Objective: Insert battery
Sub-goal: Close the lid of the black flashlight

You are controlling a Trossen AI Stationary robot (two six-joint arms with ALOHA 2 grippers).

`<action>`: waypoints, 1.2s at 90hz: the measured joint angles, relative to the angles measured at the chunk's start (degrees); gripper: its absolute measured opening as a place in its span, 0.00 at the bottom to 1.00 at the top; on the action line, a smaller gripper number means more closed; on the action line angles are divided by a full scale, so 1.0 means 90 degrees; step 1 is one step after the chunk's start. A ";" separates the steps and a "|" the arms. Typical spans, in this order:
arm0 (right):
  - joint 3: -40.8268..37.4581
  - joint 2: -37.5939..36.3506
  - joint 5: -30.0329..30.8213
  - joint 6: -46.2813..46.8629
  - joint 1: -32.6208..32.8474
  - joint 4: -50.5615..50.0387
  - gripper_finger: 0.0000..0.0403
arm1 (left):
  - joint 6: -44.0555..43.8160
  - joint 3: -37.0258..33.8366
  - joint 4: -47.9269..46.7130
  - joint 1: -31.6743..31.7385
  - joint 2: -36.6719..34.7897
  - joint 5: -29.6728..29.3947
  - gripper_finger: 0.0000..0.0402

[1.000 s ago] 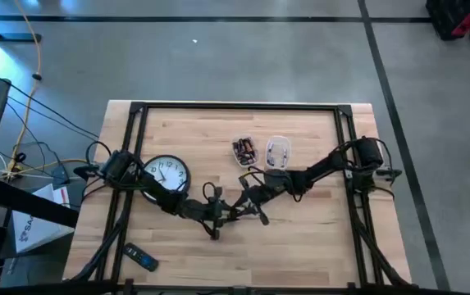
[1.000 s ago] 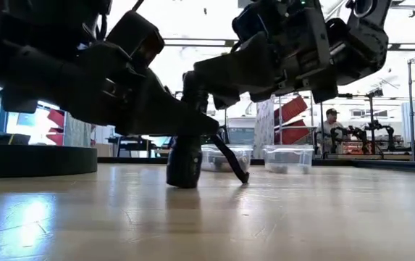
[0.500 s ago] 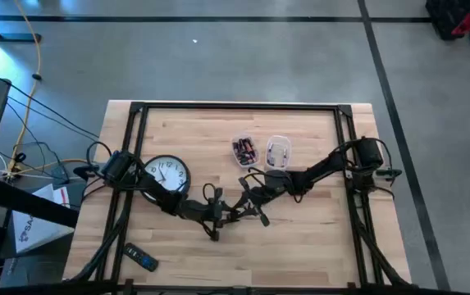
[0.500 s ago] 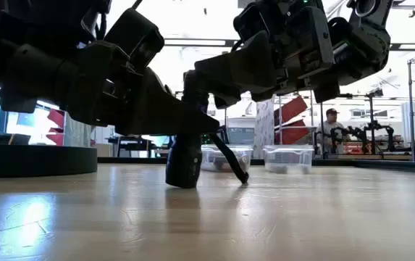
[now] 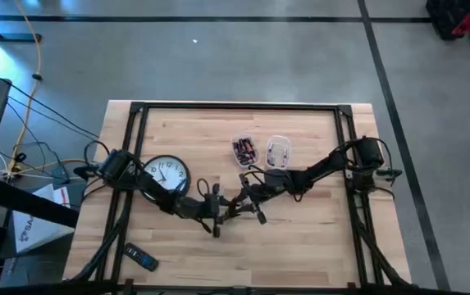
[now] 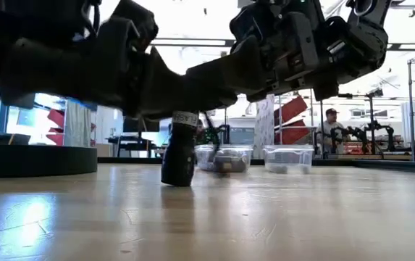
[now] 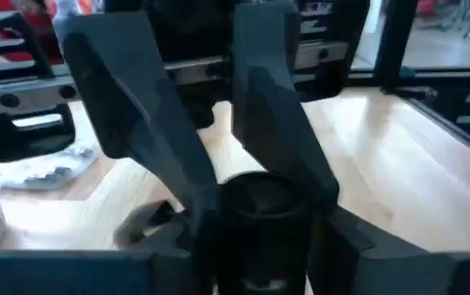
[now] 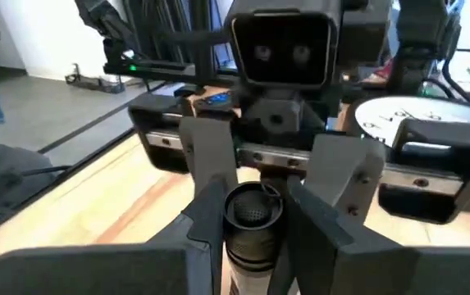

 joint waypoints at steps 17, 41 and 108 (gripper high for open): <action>0.0078 0.0000 0.0000 0.0002 -0.0036 -0.0192 0.18 | 0.0029 0.0002 -0.0062 -0.0030 0.0005 -0.0189 0.32; 0.0085 0.0000 0.0005 0.0073 -0.0056 -0.0105 0.18 | -0.0003 -0.0207 -0.0103 -0.0171 -0.0141 -0.0539 0.32; 0.0590 0.0262 -0.0217 -0.0288 -0.0218 -0.0603 0.18 | -0.1026 -0.0436 -0.0594 -0.0461 -0.0025 -0.0975 0.32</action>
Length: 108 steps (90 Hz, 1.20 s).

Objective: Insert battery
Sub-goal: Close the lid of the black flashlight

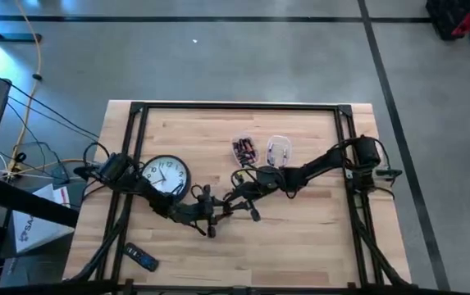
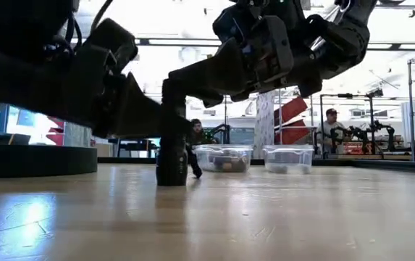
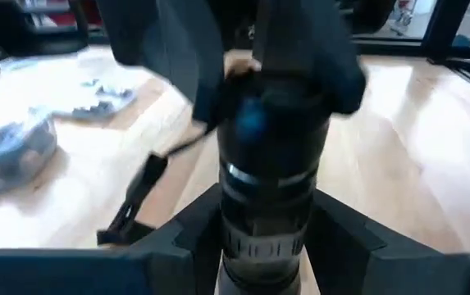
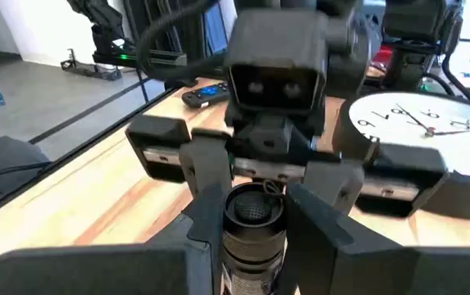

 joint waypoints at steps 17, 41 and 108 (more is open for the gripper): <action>0.0005 0.0221 -0.0290 0.0031 -0.0079 0.0368 0.18 | -0.0038 -0.0006 -0.0009 -0.0018 0.0035 0.0002 0.32; 0.0005 0.0221 -0.0130 0.0283 -0.0110 0.0384 0.18 | -0.0160 -0.0025 -0.0051 -0.0023 0.0035 -0.0160 0.28; 0.0021 0.0218 0.1778 0.0627 0.0232 0.0399 0.18 | -0.0509 -0.0101 -0.0183 -0.0188 0.0042 -0.1577 0.26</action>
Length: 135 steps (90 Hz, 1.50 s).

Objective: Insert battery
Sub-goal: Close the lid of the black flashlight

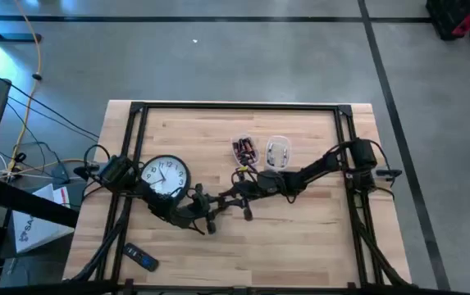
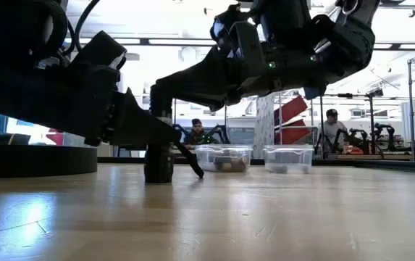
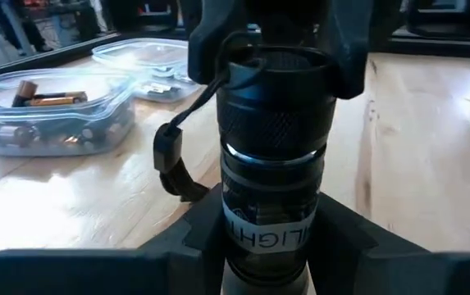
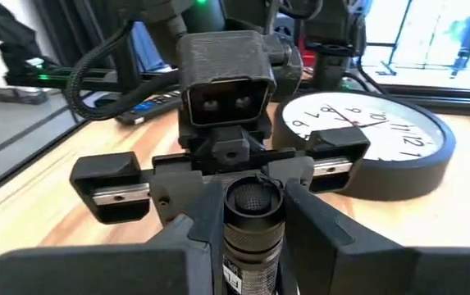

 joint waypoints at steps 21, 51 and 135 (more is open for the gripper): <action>0.0293 -0.0016 0.0502 0.0162 0.0110 -0.0478 0.18 | -0.0196 0.0331 -0.0697 -0.0010 0.0000 -0.0533 0.26; 0.0481 -0.0024 0.1244 0.0186 0.0282 -0.0864 0.18 | -0.0485 0.0472 -0.1184 -0.0047 -0.0015 -0.0940 0.26; 0.0430 -0.0777 -0.0358 -0.0028 -0.0027 -0.2518 0.38 | -0.0339 0.0447 -0.1194 0.0010 -0.0042 -0.0041 0.26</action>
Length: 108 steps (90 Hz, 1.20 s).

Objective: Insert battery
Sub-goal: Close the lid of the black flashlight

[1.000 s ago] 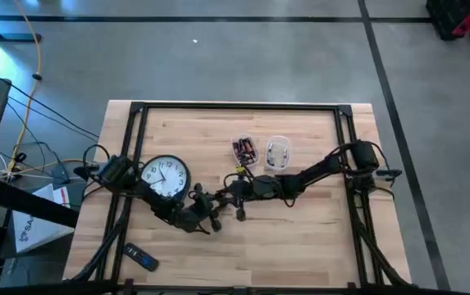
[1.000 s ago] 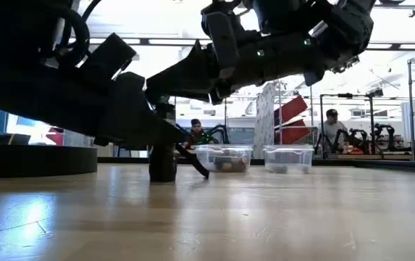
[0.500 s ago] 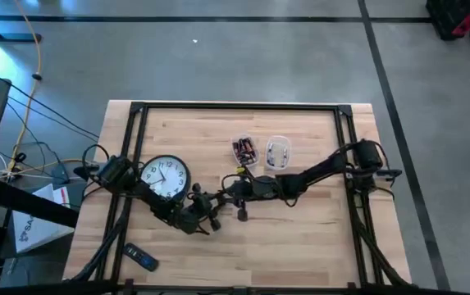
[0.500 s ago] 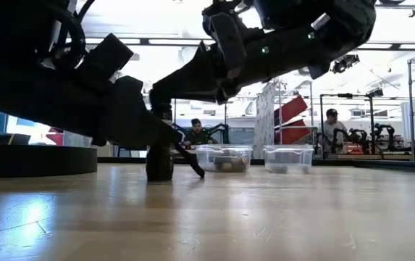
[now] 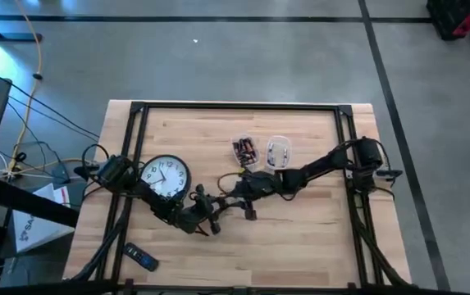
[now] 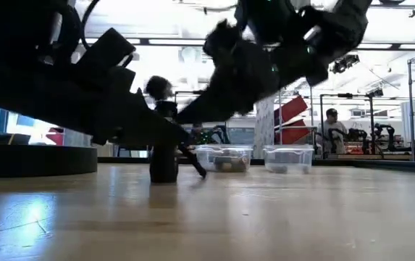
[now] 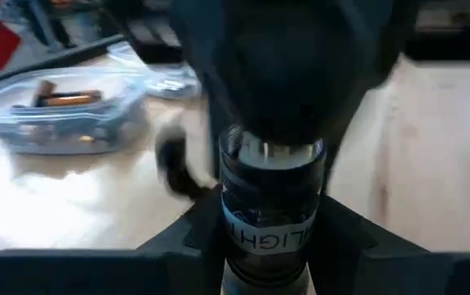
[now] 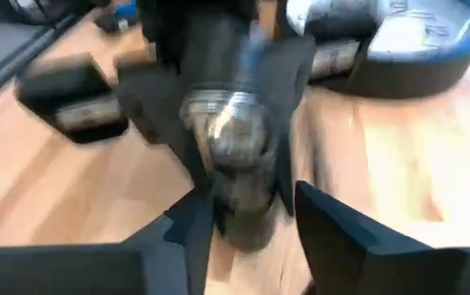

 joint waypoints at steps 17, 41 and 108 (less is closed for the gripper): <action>0.0002 -0.0206 -0.0154 -0.0431 -0.0010 -0.0170 0.46 | 0.0113 0.0000 0.0019 0.0031 -0.0002 0.0160 0.26; 0.0015 -0.0420 -0.0221 -0.0505 -0.0124 -0.0554 0.47 | 0.0299 -0.0007 0.0146 0.0043 -0.0005 0.0267 0.26; 0.0034 -0.1018 0.0438 -0.0095 0.0532 -0.1886 0.45 | 0.1101 -0.0018 0.1006 0.0472 -0.0189 0.2766 0.26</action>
